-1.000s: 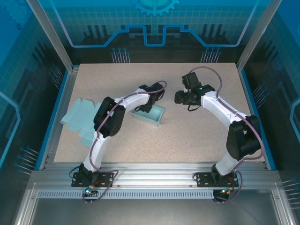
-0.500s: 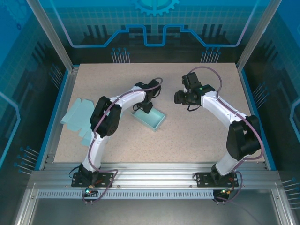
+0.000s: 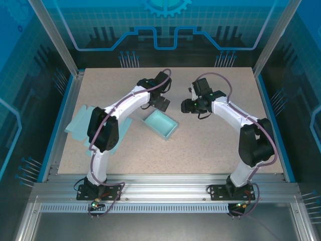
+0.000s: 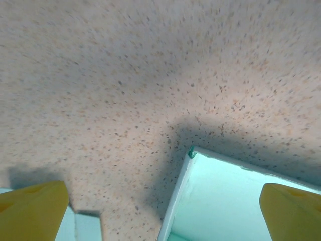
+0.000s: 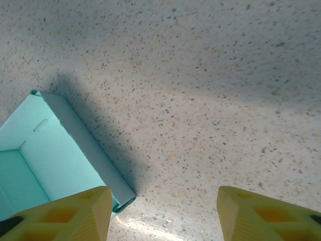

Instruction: Fold the paper box

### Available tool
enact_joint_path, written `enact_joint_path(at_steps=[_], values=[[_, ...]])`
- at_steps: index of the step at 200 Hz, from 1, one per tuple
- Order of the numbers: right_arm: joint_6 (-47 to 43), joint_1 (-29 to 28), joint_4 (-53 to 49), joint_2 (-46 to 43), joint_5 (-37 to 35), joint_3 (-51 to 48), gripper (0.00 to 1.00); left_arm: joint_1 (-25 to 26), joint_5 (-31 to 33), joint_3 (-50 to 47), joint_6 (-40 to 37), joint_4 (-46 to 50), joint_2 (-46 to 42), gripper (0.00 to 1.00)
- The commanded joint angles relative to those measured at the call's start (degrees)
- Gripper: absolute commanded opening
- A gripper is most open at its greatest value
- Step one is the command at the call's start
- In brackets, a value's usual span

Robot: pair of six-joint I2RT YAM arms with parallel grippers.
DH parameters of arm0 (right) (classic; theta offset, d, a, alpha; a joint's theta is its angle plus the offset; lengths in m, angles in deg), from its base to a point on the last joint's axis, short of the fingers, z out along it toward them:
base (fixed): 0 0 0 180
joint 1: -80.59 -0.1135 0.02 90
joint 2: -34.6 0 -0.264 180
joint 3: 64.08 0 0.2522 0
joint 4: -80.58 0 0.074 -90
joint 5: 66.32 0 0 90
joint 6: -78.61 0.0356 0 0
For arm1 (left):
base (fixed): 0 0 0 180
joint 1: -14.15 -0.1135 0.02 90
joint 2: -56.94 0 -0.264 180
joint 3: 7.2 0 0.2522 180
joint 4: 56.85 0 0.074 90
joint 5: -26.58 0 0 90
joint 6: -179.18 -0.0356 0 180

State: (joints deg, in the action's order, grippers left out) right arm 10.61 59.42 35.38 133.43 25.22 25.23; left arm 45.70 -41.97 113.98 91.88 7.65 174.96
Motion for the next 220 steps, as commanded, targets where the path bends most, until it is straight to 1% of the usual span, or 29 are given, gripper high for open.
enact_joint_path(at_steps=[1, 30, 44, 52, 61, 72, 85, 102, 116, 140, 147, 154, 196, 220], values=[[-2.81, -1.06, 0.29, 2.46, 3.60, 3.02, 0.59, -0.35, 2.09, -3.45, 4.83, 1.89, -8.80, 0.99], [-3.93, -1.65, -0.46, 4.95, 3.49, 4.53, 0.59, -0.69, 3.07, -13.71, 14.94, 0.41, -21.36, 0.99], [-4.48, -2.05, -0.13, 5.54, 3.17, 4.80, 0.59, -1.60, 3.16, -18.05, 22.52, 0.46, -28.07, 0.97], [-4.79, -2.27, 0.05, 5.69, 2.82, 4.93, 0.59, -2.11, 2.46, -21.07, 28.13, -0.05, -32.21, 0.94], [-5.01, -2.48, 0.23, 5.70, 2.30, 5.03, 0.60, -2.39, 1.65, -25.32, 34.43, -1.46, -36.88, 0.93], [-5.12, -2.61, 0.42, 5.65, 1.48, 4.96, 0.62, -2.39, 0.04, -30.87, 41.88, -4.10, -42.14, 0.93], [-5.04, -2.71, 0.77, 5.43, 0.33, 4.72, 0.64, -2.07, -2.00, -36.84, 48.90, -7.44, -47.29, 0.93], [-5.03, -2.65, 1.64, 5.07, -0.91, 3.84, 0.72, -0.56, -3.01, -43.10, 56.18, -12.85, -51.67, 0.96], [-5.03, -2.65, 3.12, 4.38, -1.33, 2.43, 0.79, 0.98, -2.96, -45.50, 58.94, -16.25, -52.45, 0.98], [-5.12, -2.58, 4.08, 3.59, -2.14, 1.30, 0.88, 3.85, -1.98, -43.40, 59.69, -15.78, -48.61, 0.99], [-5.21, -2.56, 4.25, 3.19, -2.47, 0.98, 0.93, 4.20, -1.93, -42.69, 59.87, -15.43, -46.97, 0.99], [-5.26, -2.56, 4.45, 2.85, -2.83, 0.51, 1.00, 4.53, -2.07, -42.10, 60.08, -15.32, -45.40, 0.99], [-4.51, -2.21, 5.24, 0.41, -4.07, -1.62, 1.00, 4.63, -3.39, -40.33, 61.48, -15.34, -38.94, 0.99], [-4.51, -2.12, 4.95, -0.47, -5.14, -1.90, 1.00, 4.59, -3.94, -39.48, 61.20, -14.64, -37.06, 0.92]])
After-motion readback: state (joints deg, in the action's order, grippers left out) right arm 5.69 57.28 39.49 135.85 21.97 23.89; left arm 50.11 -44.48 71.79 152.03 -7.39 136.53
